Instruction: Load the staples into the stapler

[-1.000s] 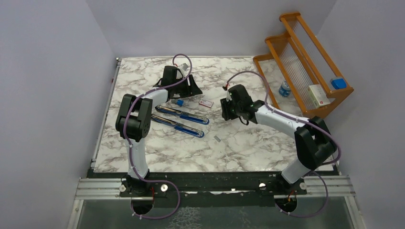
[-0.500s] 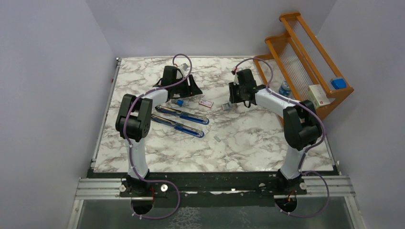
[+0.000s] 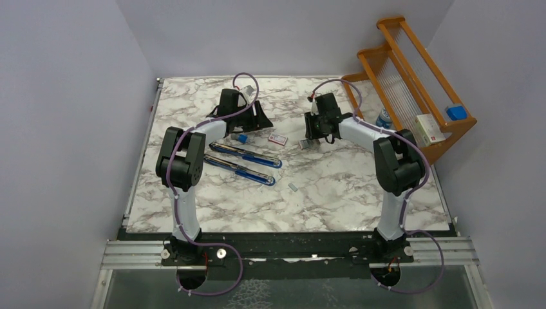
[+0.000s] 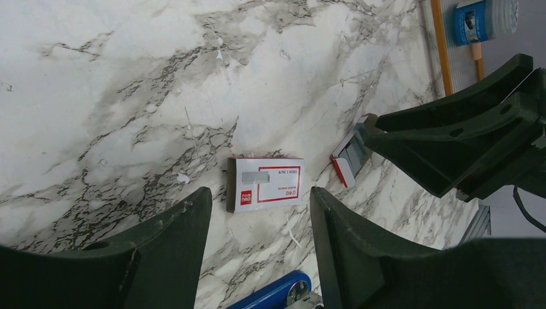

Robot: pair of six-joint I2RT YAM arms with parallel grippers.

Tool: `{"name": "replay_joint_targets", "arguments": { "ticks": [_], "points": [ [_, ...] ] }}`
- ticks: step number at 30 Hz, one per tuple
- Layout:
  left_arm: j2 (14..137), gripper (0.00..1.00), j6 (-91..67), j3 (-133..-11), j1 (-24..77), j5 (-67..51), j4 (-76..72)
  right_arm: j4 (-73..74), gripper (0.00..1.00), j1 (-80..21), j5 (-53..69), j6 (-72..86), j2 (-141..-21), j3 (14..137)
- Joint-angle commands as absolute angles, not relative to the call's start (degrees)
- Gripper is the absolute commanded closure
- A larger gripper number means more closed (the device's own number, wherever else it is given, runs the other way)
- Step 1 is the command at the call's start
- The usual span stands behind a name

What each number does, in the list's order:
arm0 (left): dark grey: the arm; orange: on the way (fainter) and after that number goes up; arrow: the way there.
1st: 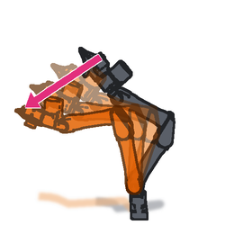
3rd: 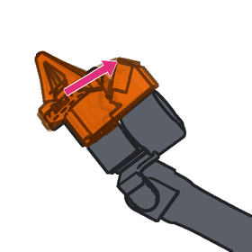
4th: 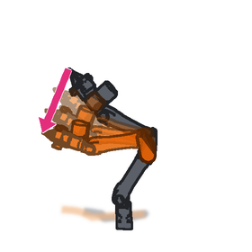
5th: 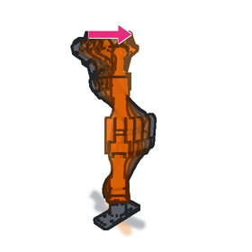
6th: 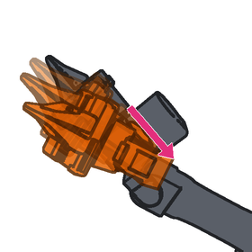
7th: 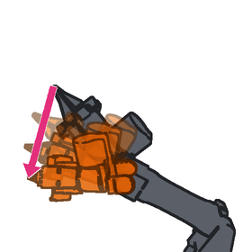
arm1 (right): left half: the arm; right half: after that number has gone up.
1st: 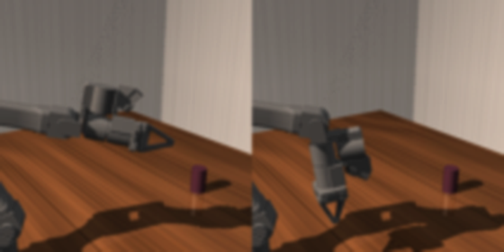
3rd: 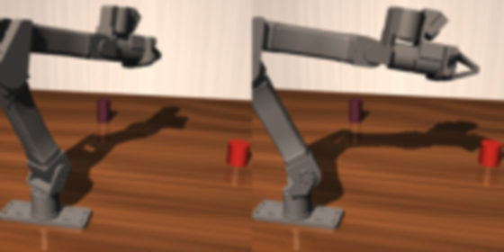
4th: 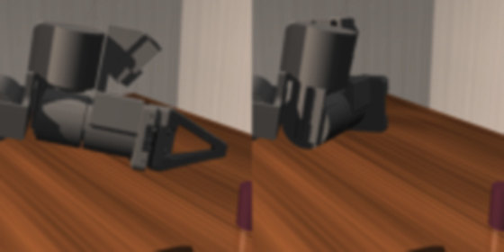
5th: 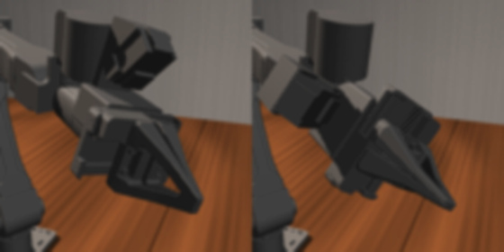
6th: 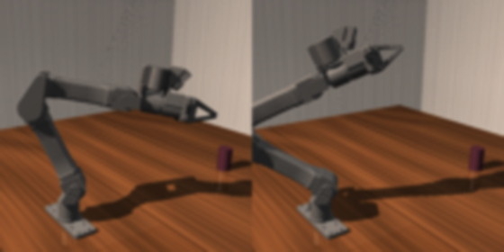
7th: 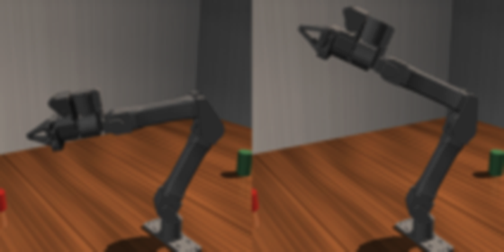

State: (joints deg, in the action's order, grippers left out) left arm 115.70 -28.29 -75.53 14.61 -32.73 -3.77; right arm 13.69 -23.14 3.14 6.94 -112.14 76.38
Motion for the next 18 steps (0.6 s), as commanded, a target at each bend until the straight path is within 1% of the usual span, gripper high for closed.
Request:
{"name": "replay_joint_targets", "arguments": {
  "ticks": [1,13,18],
  "points": [
    [114.4,0.4,-28.5,-76.9,14.2,-34.1,-4.5,15.0,0.64,-22.7,4.2,6.1,-114.1,78.6],
    [114.3,0.4,-28.6,-77.1,14.2,-34.2,-4.5,16.4,0.64,-22.8,3.7,5.3,-115.0,78.9],
    [114.4,0.4,-28.5,-77.0,14.2,-34.2,-4.5,16.4,0.71,-22.8,3.8,5.3,-115.1,78.9]
  ]
}}
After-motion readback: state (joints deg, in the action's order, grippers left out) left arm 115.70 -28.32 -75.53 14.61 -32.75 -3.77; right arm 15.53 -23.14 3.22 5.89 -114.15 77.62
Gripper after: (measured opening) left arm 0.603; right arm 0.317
